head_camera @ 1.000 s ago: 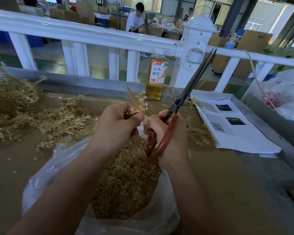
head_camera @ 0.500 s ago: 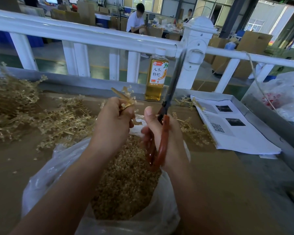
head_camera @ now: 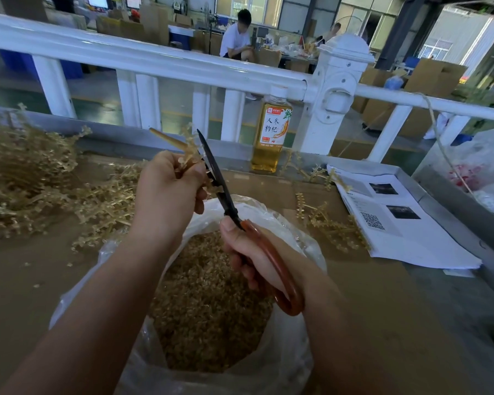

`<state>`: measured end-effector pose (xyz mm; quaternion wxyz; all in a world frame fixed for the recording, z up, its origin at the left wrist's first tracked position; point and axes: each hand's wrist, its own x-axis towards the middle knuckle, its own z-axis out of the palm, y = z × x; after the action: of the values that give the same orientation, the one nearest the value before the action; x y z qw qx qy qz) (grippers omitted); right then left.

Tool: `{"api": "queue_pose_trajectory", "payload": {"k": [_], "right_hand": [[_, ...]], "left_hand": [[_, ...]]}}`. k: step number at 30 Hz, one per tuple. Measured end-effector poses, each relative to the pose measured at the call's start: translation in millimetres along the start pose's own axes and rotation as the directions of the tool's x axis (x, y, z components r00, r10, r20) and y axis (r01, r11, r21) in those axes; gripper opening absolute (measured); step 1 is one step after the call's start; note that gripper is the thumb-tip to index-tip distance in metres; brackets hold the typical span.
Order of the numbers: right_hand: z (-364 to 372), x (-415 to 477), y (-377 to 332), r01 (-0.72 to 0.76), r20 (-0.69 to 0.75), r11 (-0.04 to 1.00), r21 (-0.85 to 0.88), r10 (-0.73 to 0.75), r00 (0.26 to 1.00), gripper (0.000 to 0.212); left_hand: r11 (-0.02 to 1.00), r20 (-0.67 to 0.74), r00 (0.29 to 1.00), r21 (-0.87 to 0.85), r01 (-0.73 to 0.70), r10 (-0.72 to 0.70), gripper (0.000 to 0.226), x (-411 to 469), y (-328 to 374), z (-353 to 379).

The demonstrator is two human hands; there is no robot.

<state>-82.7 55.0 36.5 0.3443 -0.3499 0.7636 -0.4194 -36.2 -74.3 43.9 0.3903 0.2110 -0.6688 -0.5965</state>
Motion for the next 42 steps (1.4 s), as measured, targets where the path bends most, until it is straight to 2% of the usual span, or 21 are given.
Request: {"api": "queue_pose_trajectory", "payload": {"k": [6,17,25,35,36,39,42], "right_hand": [[-3.3,-1.2,1.7,-0.060,0.015,0.998,0.003,0.060,0.998,0.031],[-3.8,-3.7,-3.5,-0.076,0.054,0.997,-0.008,0.077,0.996,0.030],[-4.9,-1.7,-0.1,-0.025,0.043,1.000,0.003,0.025,0.999,0.033],[-4.4,-0.1,4.6,-0.049,0.038,0.997,0.058,0.046,0.998,0.031],[-4.4,-1.3,3.4,-0.054,0.053,0.993,0.101,0.048,0.997,0.030],[-5.5,-5.6,1.1,-0.097,0.149,0.923,0.373,0.044,0.988,0.027],[-5.5,-6.2,2.9,-0.104,0.157,0.898,0.428,0.039,0.987,0.026]], "left_hand": [[1.000,-0.014,1.000,0.010,0.026,-0.026,0.022,2.9,-3.5,0.4],[0.998,0.062,0.996,-0.007,0.066,-0.065,0.018,0.0,-0.4,1.4],[0.997,0.091,0.993,0.008,0.071,-0.071,0.019,1.5,0.4,-1.4],[0.997,0.086,0.994,-0.029,0.071,-0.068,0.021,1.7,-0.8,-4.4],[0.997,0.082,0.994,-0.031,0.070,-0.067,0.021,1.6,-0.8,-4.4],[0.997,0.076,0.995,-0.035,0.068,-0.065,0.022,1.0,-1.2,-3.9],[0.996,0.081,0.994,-0.051,0.071,-0.066,0.023,1.2,-1.2,-3.9]]}}
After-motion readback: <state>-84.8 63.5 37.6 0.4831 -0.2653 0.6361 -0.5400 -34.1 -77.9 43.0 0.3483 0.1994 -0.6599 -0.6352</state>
